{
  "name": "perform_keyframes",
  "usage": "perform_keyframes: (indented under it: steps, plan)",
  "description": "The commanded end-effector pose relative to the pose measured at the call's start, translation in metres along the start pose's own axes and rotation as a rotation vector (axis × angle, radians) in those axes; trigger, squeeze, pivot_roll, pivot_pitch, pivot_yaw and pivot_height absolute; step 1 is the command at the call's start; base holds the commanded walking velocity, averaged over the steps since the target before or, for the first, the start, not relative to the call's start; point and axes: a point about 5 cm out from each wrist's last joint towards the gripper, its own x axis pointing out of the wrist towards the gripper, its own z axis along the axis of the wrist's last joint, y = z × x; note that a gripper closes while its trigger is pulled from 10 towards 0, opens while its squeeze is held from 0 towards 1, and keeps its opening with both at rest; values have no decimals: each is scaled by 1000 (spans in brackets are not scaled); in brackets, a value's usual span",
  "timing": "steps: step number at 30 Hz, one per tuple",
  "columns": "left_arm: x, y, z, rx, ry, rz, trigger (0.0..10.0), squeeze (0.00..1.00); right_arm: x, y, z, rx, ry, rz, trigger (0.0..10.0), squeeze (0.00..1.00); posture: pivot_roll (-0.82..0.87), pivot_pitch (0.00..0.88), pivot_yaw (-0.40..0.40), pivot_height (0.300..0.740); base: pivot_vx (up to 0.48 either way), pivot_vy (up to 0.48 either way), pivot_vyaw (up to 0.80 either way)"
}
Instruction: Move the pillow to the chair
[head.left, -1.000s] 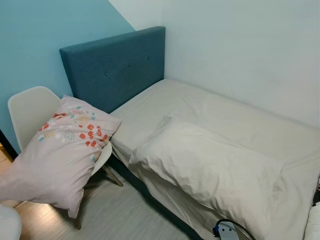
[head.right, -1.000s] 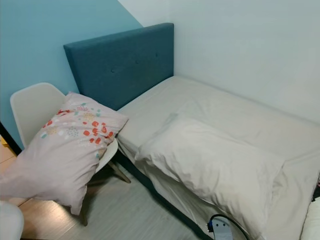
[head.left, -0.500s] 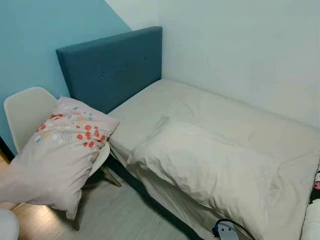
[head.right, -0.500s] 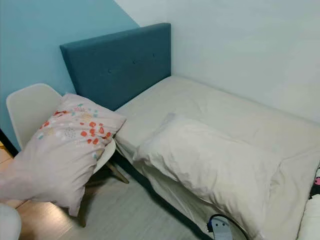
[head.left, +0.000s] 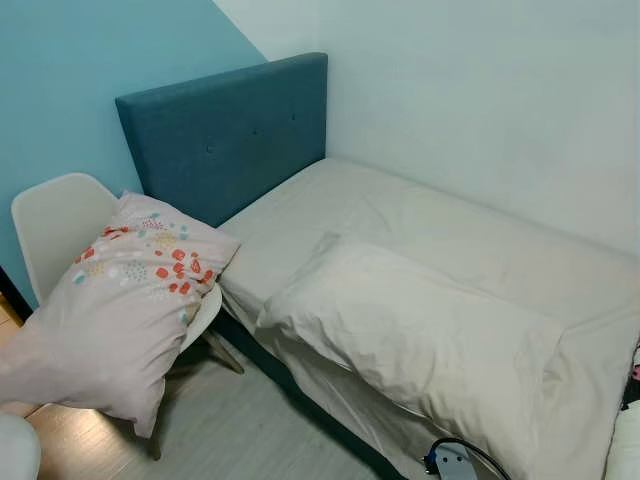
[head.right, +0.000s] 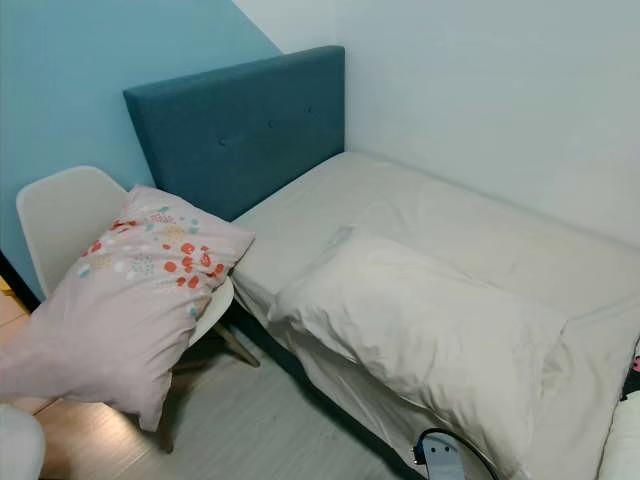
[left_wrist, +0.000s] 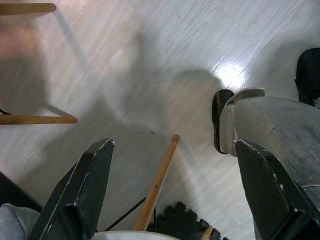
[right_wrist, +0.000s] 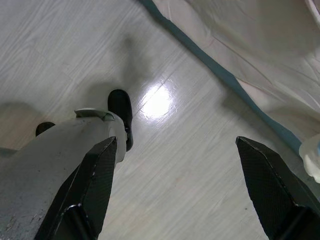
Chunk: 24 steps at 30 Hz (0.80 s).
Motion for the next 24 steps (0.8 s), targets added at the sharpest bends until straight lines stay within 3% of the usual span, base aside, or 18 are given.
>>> perform_keyframes:
  steps: [1, 3, 9, 24]
  plan:
    - [0, 3, 0, 3, 0, 4, 10000, 0, 0, 3, -3, -4, 13, 11, 10000, 0, -78, 0, -34, 740, 0, 0, 0]
    - [0, 4, 1, 0, 0, 8, 10000, 0, 0, 4, -3, -5, 14, 16, 10000, 0, -75, 0, -34, 740, 0, 0, 0]
    - [0, 3, 0, -5, 4, 9, 10000, 0, 0, 4, -3, -5, 11, 18, 10000, 0, -73, 0, -41, 740, 0, 0, -782]
    - [0, 3, -3, -1, 5, 5, 10000, 0, 0, 3, -1, -8, 7, 17, 10000, 0, -76, 0, -38, 740, 0, 0, 0]
